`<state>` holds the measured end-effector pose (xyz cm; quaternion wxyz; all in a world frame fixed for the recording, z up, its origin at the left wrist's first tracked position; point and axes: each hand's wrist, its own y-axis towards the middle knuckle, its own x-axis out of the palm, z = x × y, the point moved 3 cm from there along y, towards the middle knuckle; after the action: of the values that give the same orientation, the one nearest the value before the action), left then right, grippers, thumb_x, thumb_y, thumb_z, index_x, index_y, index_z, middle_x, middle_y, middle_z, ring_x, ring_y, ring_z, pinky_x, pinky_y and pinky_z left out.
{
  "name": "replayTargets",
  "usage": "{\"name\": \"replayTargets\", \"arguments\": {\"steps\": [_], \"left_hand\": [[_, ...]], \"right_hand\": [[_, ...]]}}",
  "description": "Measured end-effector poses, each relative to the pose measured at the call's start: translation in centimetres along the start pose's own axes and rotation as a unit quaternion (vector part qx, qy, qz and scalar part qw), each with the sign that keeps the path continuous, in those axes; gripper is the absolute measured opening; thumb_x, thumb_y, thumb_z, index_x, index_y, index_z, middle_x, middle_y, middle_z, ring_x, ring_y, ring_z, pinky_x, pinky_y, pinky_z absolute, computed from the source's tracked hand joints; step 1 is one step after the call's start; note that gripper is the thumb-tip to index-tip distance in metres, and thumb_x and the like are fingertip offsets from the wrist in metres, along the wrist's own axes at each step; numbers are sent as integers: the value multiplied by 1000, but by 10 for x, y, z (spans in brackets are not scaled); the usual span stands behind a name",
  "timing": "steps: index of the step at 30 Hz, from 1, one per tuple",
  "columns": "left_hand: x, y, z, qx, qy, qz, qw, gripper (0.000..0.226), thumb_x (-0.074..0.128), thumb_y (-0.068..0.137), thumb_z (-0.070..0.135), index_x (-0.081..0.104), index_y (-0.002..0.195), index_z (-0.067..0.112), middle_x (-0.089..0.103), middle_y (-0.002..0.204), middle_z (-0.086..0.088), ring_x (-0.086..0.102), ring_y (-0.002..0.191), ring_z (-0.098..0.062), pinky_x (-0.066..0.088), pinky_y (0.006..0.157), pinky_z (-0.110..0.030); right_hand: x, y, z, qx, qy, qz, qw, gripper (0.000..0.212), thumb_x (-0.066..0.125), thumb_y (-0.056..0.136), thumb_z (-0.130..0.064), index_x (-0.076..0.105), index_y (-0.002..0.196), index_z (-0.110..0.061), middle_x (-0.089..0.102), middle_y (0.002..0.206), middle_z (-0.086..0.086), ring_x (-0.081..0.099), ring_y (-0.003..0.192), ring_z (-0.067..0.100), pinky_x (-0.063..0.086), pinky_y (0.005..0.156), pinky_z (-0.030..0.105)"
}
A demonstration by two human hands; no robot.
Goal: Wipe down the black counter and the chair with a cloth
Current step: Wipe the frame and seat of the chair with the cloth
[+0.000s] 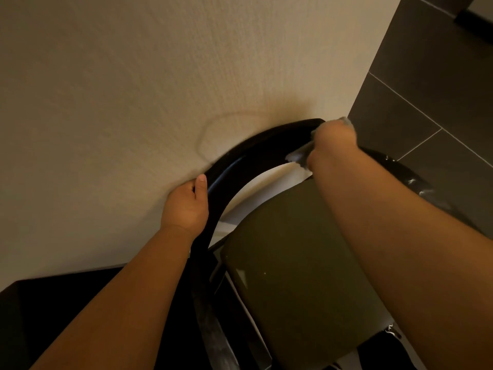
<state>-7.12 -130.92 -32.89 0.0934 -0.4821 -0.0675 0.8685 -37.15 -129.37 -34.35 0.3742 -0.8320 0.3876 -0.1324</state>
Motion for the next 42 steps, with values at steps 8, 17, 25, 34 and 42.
{"name": "replayTargets", "arguments": {"steps": [8,17,25,34,42], "left_hand": [[4,1,-2,0,45,30,999,61,28,112,48,68,92,7,54,77,2,55,78,-25,39,73,-34],[5,2,-1,-7,63,45,997,53,30,113,46,46,68,25,50,66,4,48,61,-18,31,58,-34],[5,2,-4,-7,81,52,995,52,30,113,46,50,72,21,52,67,3,51,63,-20,35,65,-34],[5,1,2,-8,98,53,994,53,29,114,44,47,70,19,46,65,3,50,68,-29,35,66,-37],[7,-2,3,-18,120,94,988,55,29,114,45,52,73,16,46,63,4,44,59,-21,32,60,-36]], "right_hand": [[26,-38,34,-208,-264,130,933,85,38,108,-48,-15,163,-10,-16,169,26,-12,158,39,8,129,55],[-6,-14,31,-379,-385,82,837,71,33,107,-52,10,164,-16,15,167,20,9,157,37,22,126,56],[10,-23,10,-512,-446,119,724,43,44,104,-40,62,117,-3,61,113,20,55,104,40,45,96,51],[-32,5,-9,-423,-442,44,790,51,24,106,-58,56,107,-18,61,98,7,59,91,31,49,84,50],[5,-23,16,-608,-513,42,605,49,47,104,-46,62,132,-9,59,131,20,51,124,44,33,116,56]]}}
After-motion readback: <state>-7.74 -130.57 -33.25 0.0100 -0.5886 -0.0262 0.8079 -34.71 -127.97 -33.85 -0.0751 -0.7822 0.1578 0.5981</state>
